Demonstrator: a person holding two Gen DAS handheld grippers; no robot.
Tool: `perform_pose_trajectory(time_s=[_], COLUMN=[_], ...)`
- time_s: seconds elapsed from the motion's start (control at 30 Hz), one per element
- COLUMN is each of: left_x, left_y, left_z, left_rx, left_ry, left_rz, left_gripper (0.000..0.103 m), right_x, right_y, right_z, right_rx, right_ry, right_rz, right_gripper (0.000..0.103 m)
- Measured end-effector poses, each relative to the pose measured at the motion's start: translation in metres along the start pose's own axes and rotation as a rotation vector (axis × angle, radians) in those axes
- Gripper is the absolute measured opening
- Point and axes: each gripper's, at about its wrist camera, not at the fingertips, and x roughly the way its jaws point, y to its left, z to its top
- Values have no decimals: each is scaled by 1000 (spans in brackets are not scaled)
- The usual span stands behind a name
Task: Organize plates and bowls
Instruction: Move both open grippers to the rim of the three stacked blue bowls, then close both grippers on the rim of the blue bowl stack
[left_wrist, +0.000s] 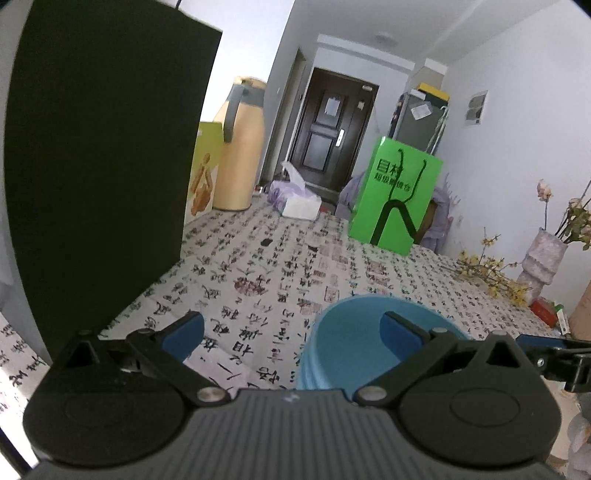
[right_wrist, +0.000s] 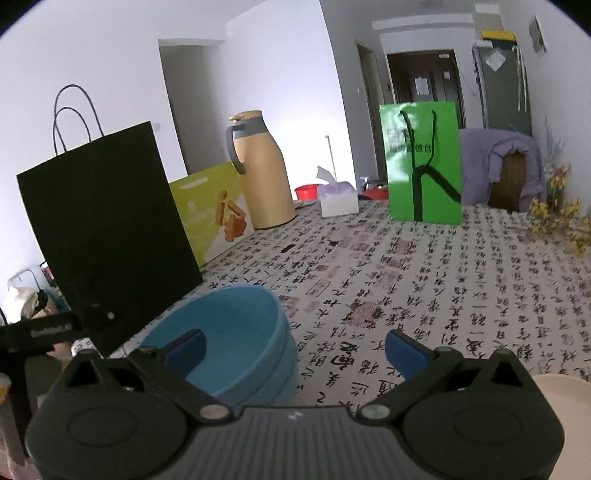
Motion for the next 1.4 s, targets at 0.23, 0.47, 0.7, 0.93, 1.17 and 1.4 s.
perform_pose_trajectory(time_s=[0.23,0.47,0.7,0.93,1.17,1.4], left_x=[19,44,65,78,84,88], left_y=[-1,5,9,12,8,9], left_z=[0,-5,-12,-14,-11,-10], left_rx=[-15,-58,-110,-147,-153,-169], left_ry=[51,140,215,250,265,282], left_rz=[13,42,56,42,45,35], left_gripper=[103,103,103,103,103,103], right_x=[25,62,90,111,122,130], right_y=[-5,-13,-19,-25,-23,-25], right_z=[9,8,2,-5,-3,-3], right_rx=[42,115,169,246,286,336], right_ry=[70,195,296,360,376,385], right_rz=[39,66,70,97,125,148], right_gripper=[103,103,103,103,103,103])
